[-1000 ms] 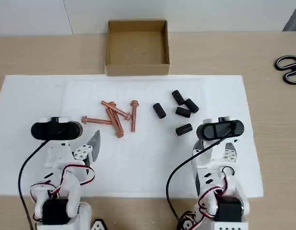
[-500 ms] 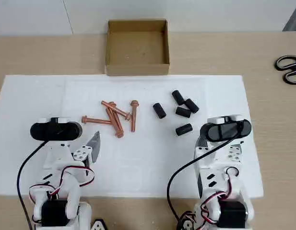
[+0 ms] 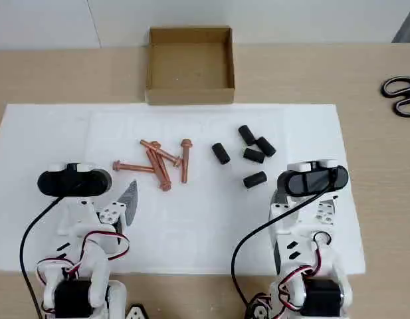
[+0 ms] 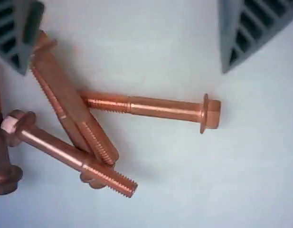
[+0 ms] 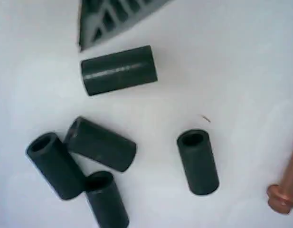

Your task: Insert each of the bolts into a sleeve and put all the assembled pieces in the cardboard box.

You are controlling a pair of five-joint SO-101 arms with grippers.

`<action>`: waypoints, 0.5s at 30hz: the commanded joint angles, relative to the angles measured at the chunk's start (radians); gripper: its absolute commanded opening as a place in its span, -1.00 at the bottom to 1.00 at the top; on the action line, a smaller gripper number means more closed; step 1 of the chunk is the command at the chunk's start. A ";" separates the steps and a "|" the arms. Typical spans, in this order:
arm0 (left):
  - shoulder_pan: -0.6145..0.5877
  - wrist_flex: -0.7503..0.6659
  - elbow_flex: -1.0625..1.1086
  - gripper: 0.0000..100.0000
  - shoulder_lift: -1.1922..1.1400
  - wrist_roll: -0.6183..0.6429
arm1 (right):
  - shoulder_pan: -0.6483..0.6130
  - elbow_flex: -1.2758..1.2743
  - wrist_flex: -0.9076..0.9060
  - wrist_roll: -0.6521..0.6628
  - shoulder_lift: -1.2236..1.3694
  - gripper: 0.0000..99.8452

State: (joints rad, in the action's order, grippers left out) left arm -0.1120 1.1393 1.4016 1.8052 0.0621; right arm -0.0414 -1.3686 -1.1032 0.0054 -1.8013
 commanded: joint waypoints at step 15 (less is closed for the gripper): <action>-0.008 0.006 -0.059 -0.51 0.008 0.006 | 0.012 0.052 -0.025 0.005 -0.002 -0.49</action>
State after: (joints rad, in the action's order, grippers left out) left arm -0.1120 1.1393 1.3832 1.8052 0.0621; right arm -0.0414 -1.3686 -1.1185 0.0054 -1.8013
